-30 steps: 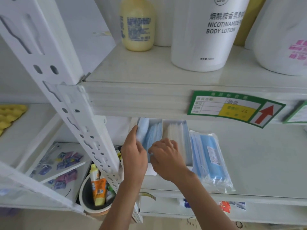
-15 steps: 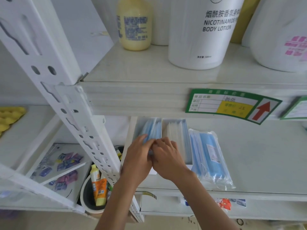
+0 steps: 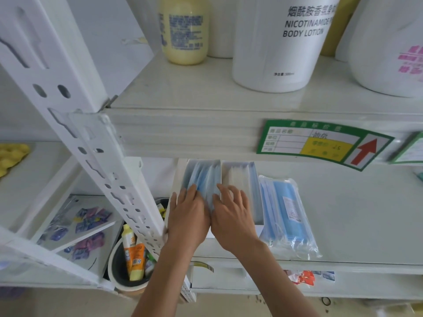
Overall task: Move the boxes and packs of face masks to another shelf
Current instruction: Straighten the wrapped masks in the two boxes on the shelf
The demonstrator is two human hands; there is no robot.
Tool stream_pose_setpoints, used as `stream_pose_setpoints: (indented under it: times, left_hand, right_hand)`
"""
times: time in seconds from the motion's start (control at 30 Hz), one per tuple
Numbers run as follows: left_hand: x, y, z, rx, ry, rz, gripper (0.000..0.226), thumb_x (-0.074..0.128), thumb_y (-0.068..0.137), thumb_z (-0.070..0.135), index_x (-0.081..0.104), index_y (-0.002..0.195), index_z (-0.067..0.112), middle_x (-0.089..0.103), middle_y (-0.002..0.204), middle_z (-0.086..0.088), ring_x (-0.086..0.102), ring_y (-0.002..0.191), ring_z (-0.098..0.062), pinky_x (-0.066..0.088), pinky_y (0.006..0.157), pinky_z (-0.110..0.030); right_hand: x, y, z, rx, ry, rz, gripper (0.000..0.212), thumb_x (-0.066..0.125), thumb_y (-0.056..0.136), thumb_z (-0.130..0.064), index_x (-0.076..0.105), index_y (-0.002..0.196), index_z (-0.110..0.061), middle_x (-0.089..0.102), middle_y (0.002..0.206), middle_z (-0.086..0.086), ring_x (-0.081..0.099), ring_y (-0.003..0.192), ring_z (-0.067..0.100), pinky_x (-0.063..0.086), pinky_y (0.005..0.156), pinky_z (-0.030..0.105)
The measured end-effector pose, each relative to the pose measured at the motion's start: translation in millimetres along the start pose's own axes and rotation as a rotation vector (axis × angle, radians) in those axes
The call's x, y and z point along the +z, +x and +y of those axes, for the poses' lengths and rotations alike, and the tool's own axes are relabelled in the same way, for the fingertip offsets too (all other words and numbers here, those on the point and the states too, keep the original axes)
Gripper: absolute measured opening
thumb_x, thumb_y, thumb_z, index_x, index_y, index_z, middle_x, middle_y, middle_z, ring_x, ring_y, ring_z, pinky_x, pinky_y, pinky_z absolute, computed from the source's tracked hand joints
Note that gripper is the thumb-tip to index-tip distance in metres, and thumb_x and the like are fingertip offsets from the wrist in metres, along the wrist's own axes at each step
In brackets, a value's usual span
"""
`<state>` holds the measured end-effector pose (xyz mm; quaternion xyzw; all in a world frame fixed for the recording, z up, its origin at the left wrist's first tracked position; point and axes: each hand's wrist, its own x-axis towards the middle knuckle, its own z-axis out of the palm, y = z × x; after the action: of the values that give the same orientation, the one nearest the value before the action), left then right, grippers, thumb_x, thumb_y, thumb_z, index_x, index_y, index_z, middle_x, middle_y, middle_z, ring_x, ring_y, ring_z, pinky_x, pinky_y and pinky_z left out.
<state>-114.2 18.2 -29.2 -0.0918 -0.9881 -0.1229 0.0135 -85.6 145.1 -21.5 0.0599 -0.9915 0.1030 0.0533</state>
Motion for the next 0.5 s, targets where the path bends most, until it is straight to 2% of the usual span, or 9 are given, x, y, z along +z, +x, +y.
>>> stream_pose_setpoints:
  times: [0.07, 0.13, 0.2, 0.27, 0.33, 0.4, 0.5]
  left_hand:
    - [-1.8, 2.4, 1.0, -0.041, 0.001, 0.029, 0.053, 0.041, 0.104, 0.043, 0.040, 0.149, 0.016, 0.029, 0.164, -0.002, 0.029, 0.150, -0.022, 0.011, 0.125, -0.048]
    - [-4.2, 3.6, 2.2, -0.054, -0.009, 0.032, 0.057, 0.051, 0.099, 0.041, 0.037, 0.151, 0.020, 0.032, 0.162, -0.001, 0.034, 0.148, -0.023, 0.014, 0.124, -0.052]
    - [-8.1, 5.1, 3.4, -0.052, -0.061, 0.050, 0.060, 0.060, 0.094, 0.031, 0.039, 0.150, 0.024, 0.042, 0.155, 0.000, 0.046, 0.138, -0.026, 0.029, 0.118, -0.051]
    - [-10.5, 5.8, 2.9, -0.052, -0.120, 0.089, 0.061, 0.064, 0.088, 0.015, 0.045, 0.145, 0.024, 0.048, 0.148, -0.002, 0.055, 0.125, -0.028, 0.045, 0.104, -0.047]
    - [-9.9, 5.1, 0.4, -0.063, -0.162, 0.111, 0.060, 0.065, 0.084, 0.003, 0.053, 0.139, 0.022, 0.047, 0.149, -0.004, 0.055, 0.124, -0.029, 0.049, 0.098, -0.046]
    - [-6.8, 3.2, -1.3, -0.074, -0.166, 0.114, 0.055, 0.065, 0.084, -0.001, 0.060, 0.136, 0.018, 0.042, 0.153, -0.006, 0.051, 0.128, -0.030, 0.050, 0.099, -0.046]
    - [-2.2, 1.0, -1.6, -0.088, -0.182, 0.115, 0.044, 0.064, 0.087, -0.001, 0.064, 0.129, 0.009, 0.039, 0.156, -0.009, 0.047, 0.131, -0.030, 0.051, 0.100, -0.044]
  right_hand:
    - [2.1, -1.7, 2.4, 0.015, 0.000, 0.002, 0.038, 0.036, 0.099, -0.033, 0.056, 0.128, -0.018, 0.028, 0.159, 0.006, 0.023, 0.143, 0.031, 0.016, 0.119, 0.050]
    - [2.8, -2.6, 4.1, 0.018, 0.004, -0.007, 0.039, 0.035, 0.100, -0.035, 0.054, 0.131, -0.022, 0.026, 0.160, 0.005, 0.021, 0.143, 0.032, 0.013, 0.120, 0.050]
    - [2.5, -3.0, 4.6, 0.019, 0.023, -0.019, 0.040, 0.037, 0.099, -0.035, 0.052, 0.135, -0.024, 0.025, 0.160, 0.005, 0.020, 0.143, 0.032, 0.011, 0.120, 0.052]
    - [2.5, -3.3, 5.3, 0.021, 0.023, -0.025, 0.042, 0.040, 0.097, -0.032, 0.049, 0.138, -0.025, 0.024, 0.160, 0.005, 0.019, 0.144, 0.032, 0.010, 0.121, 0.052]
    - [2.6, -3.7, 6.7, 0.025, 0.026, -0.028, 0.045, 0.042, 0.096, -0.031, 0.046, 0.141, -0.026, 0.024, 0.159, 0.003, 0.019, 0.144, 0.031, 0.009, 0.121, 0.052]
    - [2.1, -4.0, 8.6, 0.025, 0.025, -0.029, 0.049, 0.042, 0.094, -0.029, 0.042, 0.143, -0.030, 0.023, 0.158, 0.001, 0.019, 0.144, 0.030, 0.008, 0.121, 0.053]
    - [2.1, -4.3, 9.5, 0.020, 0.010, -0.015, 0.043, 0.043, 0.094, -0.028, 0.050, 0.137, -0.033, 0.026, 0.157, 0.001, 0.020, 0.143, 0.030, 0.009, 0.120, 0.055]
